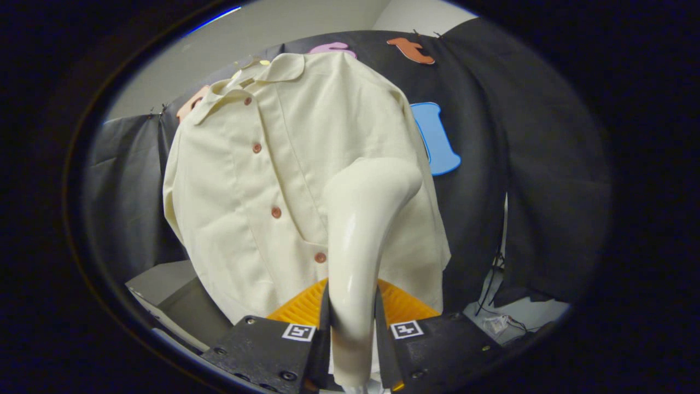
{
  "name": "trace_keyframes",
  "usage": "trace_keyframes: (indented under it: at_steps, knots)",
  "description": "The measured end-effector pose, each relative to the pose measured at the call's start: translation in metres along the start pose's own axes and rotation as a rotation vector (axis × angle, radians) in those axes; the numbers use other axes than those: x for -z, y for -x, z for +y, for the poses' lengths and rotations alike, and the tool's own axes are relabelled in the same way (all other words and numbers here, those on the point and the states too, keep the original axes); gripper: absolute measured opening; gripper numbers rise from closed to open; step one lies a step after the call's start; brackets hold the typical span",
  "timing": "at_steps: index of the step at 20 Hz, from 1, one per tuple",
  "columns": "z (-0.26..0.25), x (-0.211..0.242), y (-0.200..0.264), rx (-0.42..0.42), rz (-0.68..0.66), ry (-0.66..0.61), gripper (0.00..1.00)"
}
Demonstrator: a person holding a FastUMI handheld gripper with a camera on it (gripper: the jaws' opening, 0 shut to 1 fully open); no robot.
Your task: Iron the clothes twice with a garment steamer, once on the left side and once on the right side.
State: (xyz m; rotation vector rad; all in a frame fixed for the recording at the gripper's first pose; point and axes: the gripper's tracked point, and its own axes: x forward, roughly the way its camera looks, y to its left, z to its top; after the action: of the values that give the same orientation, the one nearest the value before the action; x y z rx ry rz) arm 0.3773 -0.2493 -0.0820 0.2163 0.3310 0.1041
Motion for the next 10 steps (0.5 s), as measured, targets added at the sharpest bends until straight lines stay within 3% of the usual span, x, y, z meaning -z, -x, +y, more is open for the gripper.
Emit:
trace_keyframes:
  at_steps: [10]
  knots:
    - [-0.033, 0.082, 0.004, 0.009, 0.061, -0.077, 0.36]
